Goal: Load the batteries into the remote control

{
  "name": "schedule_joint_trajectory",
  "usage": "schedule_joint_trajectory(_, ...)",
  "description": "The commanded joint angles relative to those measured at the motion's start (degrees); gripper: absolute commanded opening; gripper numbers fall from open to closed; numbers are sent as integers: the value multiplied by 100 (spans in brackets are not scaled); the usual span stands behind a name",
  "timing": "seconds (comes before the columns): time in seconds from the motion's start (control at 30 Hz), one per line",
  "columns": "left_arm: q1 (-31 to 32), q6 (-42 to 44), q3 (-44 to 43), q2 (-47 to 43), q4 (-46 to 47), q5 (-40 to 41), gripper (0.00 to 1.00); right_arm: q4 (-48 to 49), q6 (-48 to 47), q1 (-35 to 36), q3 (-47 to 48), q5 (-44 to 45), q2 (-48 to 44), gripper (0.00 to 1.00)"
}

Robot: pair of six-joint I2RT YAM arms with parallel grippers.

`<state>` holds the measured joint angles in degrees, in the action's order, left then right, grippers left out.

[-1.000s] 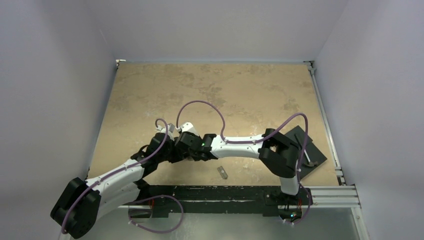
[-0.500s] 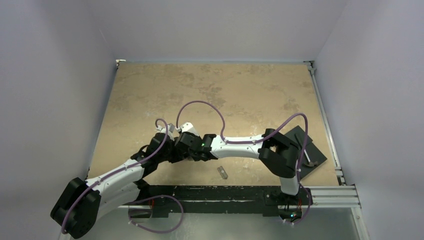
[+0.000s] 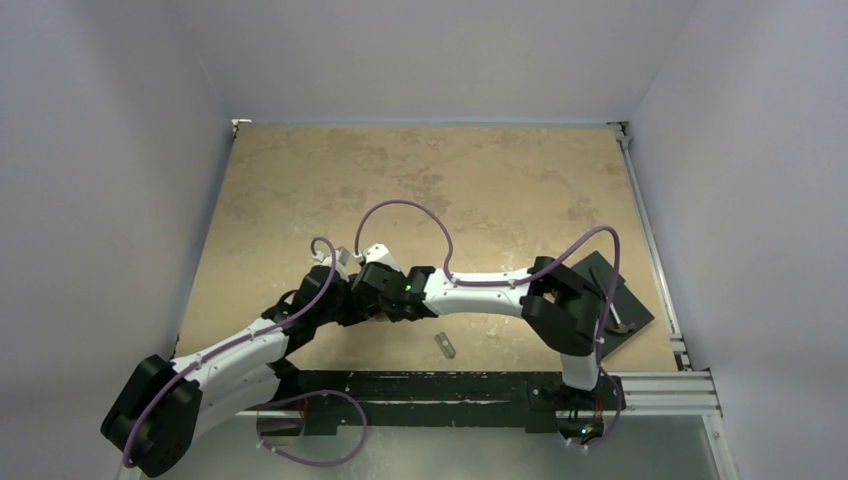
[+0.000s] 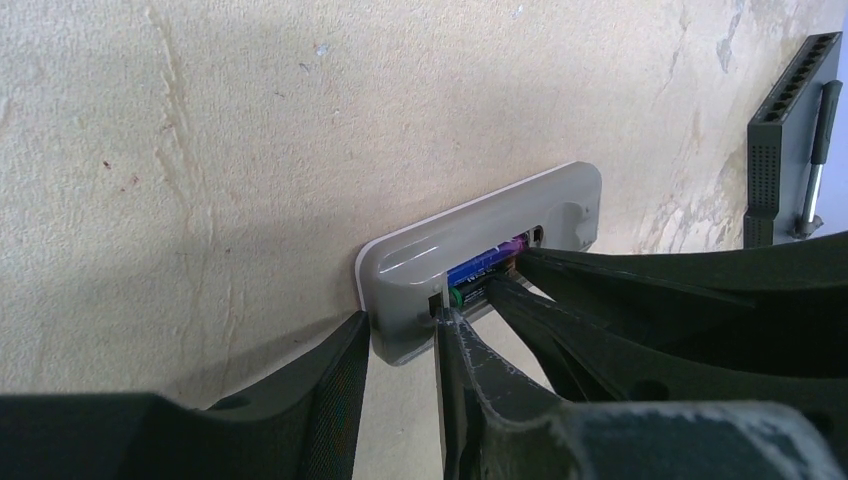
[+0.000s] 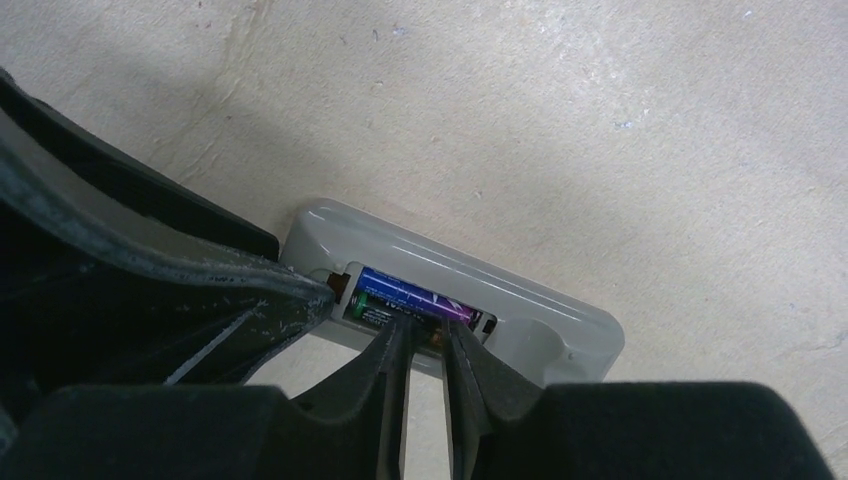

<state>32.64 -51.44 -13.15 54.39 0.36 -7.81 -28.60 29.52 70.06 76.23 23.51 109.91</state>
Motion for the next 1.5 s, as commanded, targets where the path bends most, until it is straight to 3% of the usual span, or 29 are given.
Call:
schedule_joint_trajectory(0.0,5,77,-31,6,132,-72,30,-285,115,51,-117,-31,-426,27)
schedule_joint_trajectory(0.53,5,117,-244,-26,-27,-54,30,-86,305,51,-1279,-336,-1905,42)
schedule_joint_trajectory(0.87,5,204,-506,-411,-760,-56,50,-412,448,50,-1986,-539,-2707,47)
schedule_joint_trajectory(1.13,5,151,-598,-574,-938,-338,56,-392,830,60,-2861,-1001,-3412,50)
schedule_joint_trajectory(1.47,5,137,-561,-602,-1010,-452,59,41,1037,84,-3480,-1427,-3577,50)
